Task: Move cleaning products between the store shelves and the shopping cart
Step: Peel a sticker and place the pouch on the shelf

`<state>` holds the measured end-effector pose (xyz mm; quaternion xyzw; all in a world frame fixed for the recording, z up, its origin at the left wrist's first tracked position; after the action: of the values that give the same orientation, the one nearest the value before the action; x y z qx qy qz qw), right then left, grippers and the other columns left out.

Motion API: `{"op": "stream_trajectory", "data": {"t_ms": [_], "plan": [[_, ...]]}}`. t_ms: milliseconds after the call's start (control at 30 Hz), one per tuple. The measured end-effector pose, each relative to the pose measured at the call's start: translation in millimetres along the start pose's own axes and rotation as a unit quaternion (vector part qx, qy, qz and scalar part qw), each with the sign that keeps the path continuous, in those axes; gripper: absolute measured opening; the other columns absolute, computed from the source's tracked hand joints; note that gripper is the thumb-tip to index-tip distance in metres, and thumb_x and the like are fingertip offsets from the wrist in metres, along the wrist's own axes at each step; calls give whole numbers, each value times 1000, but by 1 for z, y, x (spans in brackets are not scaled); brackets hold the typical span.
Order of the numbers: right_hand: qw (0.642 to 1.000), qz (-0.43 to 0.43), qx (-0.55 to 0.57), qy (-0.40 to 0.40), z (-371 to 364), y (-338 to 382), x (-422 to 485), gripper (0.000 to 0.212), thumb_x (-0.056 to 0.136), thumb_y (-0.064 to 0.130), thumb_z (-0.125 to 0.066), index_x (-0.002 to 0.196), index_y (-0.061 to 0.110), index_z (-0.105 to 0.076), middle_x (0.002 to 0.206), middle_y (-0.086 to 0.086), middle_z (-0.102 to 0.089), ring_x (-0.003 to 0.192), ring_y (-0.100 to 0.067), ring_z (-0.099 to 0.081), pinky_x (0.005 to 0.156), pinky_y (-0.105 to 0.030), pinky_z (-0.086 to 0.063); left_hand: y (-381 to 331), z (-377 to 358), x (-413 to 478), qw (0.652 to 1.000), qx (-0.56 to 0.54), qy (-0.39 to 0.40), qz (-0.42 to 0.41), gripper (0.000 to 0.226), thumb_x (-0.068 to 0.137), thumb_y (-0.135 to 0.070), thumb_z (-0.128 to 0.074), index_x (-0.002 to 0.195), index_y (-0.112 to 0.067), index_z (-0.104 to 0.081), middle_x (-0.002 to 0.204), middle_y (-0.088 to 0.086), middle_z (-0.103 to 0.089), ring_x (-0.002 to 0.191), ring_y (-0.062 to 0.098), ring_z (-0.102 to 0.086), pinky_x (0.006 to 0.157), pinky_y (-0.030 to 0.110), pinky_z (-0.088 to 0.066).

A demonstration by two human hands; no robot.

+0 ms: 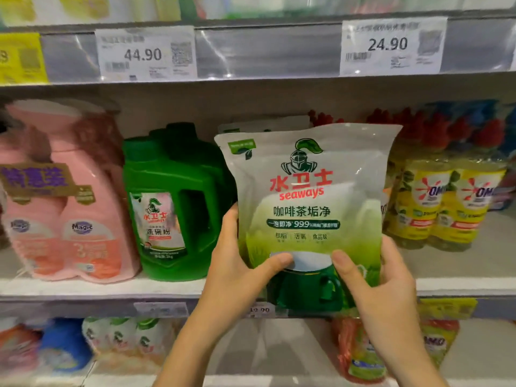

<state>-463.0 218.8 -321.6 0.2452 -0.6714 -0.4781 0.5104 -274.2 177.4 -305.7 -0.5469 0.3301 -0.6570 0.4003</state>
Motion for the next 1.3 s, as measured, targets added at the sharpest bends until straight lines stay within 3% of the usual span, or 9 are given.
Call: {"op": "stream_trajectory", "data": {"t_ms": [133, 267, 467, 567, 700, 833, 967, 1100, 1300], "plan": [[986, 77, -141, -48, -10, -7, 3, 45, 82, 63, -61, 118, 38, -52, 110, 21, -57, 104, -12, -55, 85, -34, -50, 9, 4, 5, 999, 20, -26, -3, 85, 67, -21, -85, 129, -47, -33, 121, -31, -56, 115, -7, -55, 96, 25, -49], [926, 171, -313, -121, -20, -19, 8, 62, 75, 57, -68, 109, 5, -59, 120, 2, -31, 101, -9, -22, 89, -41, -31, 26, 7, 6, 996, 70, -55, -3, 87, 72, -15, -83, 133, -44, -29, 128, -21, -51, 123, -2, -49, 104, 32, -45], [870, 205, -424, -142, -32, -29, 15, 69, 64, 42, -78, 114, 2, -53, 133, -16, -27, 111, -38, -32, 93, -56, -35, 26, -8, 3, 982, 150, -91, -76, 109, 81, -24, -75, 140, -54, 12, 138, -37, -9, 126, -30, -10, 97, -9, -15], [861, 290, -396, -136, -28, -13, 7, 76, 71, 47, -80, 129, 11, -46, 134, -17, -31, 116, -38, -35, 106, -35, -26, 30, -10, -1, 978, 151, -111, -93, 113, 79, -28, -73, 141, -57, 17, 154, -23, -7, 139, -17, -2, 103, -5, -8], [839, 395, -374, -3, -50, -9, -9, 27, 85, 30, -61, 109, 20, -56, 104, -5, -57, 96, -23, -51, 87, -27, -36, 27, -16, -5, 915, 257, -127, -283, 76, 89, -27, -65, 150, -35, -20, 162, -6, -3, 149, 16, -4, 120, 26, -11], [873, 325, -352, 94, -60, -20, 2, 12, 82, 22, -53, 95, 22, -55, 86, 10, -53, 77, -13, -52, 64, -24, -43, 25, -12, -8, 910, 221, -87, -341, 26, 91, -20, -56, 116, -18, -59, 126, 0, -51, 118, 15, -53, 99, 28, -46], [872, 296, -375, 108, -66, -20, 7, 6, 79, 25, -61, 85, 25, -60, 80, 13, -52, 76, -7, -48, 63, -20, -42, 36, -11, 0, 949, 236, -18, -210, 9, 91, -31, -51, 87, -27, -58, 82, -16, -57, 75, 1, -55, 65, 26, -49], [884, 198, -398, 146, -74, -26, 20, 33, 70, 15, -81, 89, 27, -58, 79, 11, -53, 72, -16, -59, 57, -21, -44, 43, -18, 10, 957, 256, -12, -139, 22, 90, -42, -39, 86, -27, -55, 76, -11, -58, 72, 6, -55, 64, 31, -48], [863, 114, -453, 192, -90, -28, 39, 49, 84, 13, -60, 130, 28, -55, 121, 2, -63, 110, -23, -60, 81, -32, -49, 47, -30, 45, 970, 235, -4, -63, 17, 88, -33, -33, 81, -20, -41, 84, -1, -50, 80, 21, -50, 70, 30, -37]]}}
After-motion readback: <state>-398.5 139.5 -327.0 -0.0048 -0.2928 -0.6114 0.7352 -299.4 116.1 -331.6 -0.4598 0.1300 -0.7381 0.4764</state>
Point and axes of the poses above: each hand's wrist, its own x-axis towards the middle knuckle, its own z-axis out of the back of the hand, y = z × x, the point moved 4 cm from there along x, towards the middle knuckle
